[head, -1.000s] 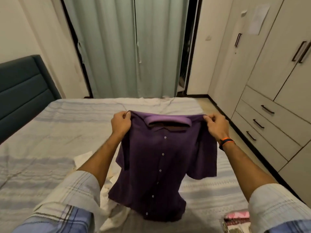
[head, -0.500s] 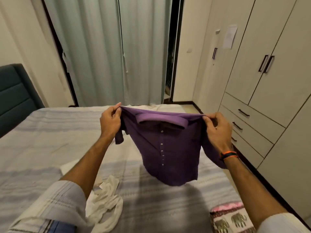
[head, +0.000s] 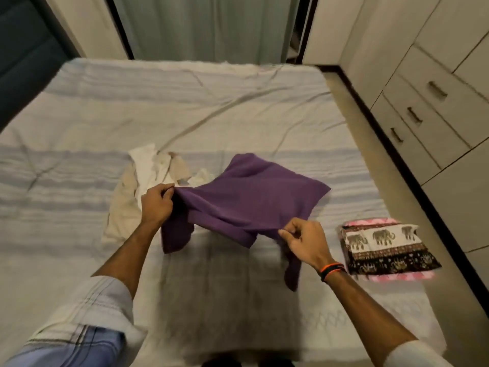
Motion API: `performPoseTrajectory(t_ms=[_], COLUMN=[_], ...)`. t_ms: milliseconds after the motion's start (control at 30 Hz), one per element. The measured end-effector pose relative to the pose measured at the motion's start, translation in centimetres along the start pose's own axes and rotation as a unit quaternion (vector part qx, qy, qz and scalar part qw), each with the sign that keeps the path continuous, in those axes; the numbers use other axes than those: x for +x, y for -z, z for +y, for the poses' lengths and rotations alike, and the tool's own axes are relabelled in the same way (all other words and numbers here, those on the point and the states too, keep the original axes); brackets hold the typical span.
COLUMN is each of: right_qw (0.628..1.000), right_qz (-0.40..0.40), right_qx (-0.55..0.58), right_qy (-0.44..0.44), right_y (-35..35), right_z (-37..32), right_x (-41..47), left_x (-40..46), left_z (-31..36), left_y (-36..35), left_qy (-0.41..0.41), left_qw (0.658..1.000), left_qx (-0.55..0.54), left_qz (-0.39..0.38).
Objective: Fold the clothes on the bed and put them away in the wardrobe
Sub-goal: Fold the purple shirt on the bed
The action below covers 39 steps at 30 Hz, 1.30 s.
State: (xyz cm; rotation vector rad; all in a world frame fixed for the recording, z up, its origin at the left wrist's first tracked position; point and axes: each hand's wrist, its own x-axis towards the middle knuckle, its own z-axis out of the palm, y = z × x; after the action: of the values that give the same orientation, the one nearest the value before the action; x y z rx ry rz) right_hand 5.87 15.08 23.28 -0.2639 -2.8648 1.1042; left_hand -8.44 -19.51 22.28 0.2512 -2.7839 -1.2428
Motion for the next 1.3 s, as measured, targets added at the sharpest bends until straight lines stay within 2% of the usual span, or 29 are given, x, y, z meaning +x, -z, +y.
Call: performPoseTrajectory(t_ms=[167,433,567,833,1100,1300], right_qw=[0.988,0.936,0.905,0.859,0.835,0.86], right_qz=[-0.15,-0.341,-0.408,-0.485,-0.535,-0.499], right_qx=[-0.032,-0.086,-0.109,-0.159,-0.133,-0.102], right_qy=[-0.005,0.025,0.04,0.041,0.002,-0.024], right_y=[-8.0,-19.1,-23.7,-29.1,-30.2,-28.0], right_z=[-0.9,-2.6,-2.9,-2.5,-2.0,-1.8], right_x=[-4.3,-9.4,-12.2,-15.0,-14.9,-13.8], left_x=[-3.4,-6.4,-7.5,-10.3,-11.5,-14.5], left_z=[-8.0,-18.4,-22.8,-28.7,-29.7,-26.3], left_y=[1.7,3.6,3.5,1.7,0.9,0.5], left_qy=[0.084,0.12,0.111,0.117,0.122,0.209], left_qw=[0.996,0.988,0.985,0.971,0.961,0.952], left_qx=[0.019,0.094,0.126,0.176,0.193,0.164], left_qz=[0.0,-0.025,-0.044,-0.108,-0.154,-0.152])
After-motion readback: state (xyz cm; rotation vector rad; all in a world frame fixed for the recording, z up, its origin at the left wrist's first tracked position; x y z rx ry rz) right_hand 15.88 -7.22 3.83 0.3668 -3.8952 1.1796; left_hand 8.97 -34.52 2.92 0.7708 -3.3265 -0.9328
